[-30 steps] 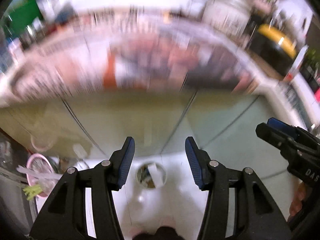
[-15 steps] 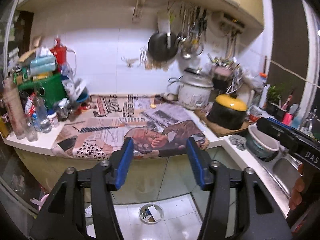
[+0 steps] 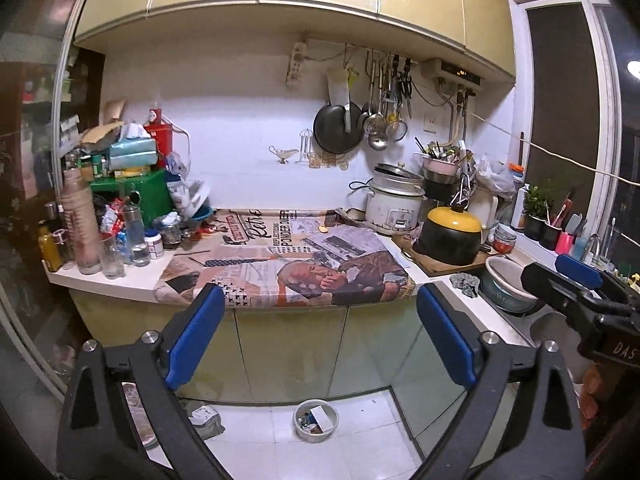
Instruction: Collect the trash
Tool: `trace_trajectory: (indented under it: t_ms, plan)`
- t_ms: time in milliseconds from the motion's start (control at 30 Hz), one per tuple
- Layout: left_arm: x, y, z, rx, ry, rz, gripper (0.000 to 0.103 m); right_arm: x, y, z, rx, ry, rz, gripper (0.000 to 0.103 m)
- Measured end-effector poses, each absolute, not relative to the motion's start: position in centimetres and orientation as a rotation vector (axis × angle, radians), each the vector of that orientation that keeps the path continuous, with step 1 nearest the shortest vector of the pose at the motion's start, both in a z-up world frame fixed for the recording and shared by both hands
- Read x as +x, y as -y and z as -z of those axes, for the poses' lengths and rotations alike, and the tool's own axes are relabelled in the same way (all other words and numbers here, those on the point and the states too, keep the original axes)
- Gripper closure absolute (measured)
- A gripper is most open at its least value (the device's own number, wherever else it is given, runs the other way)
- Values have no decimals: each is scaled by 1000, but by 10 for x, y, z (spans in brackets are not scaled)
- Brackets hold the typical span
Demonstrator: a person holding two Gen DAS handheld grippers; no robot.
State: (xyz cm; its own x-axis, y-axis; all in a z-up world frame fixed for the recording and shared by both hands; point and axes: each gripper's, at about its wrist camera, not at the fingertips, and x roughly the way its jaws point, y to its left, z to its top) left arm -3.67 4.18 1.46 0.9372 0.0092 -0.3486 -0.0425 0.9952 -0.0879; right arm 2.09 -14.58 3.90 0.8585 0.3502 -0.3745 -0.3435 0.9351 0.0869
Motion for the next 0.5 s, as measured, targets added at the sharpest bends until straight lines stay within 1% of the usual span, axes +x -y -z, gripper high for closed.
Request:
trace_trajectory:
  t_ms: [167, 500]
  plan:
    - [-54, -36, -17, -90, -333, -37, 2, 4, 146, -42, -4, -386, -367, 2]
    - [-59, -29, -19, -89, -328, -33, 2, -6, 149, -43, -22, -374, -373, 2]
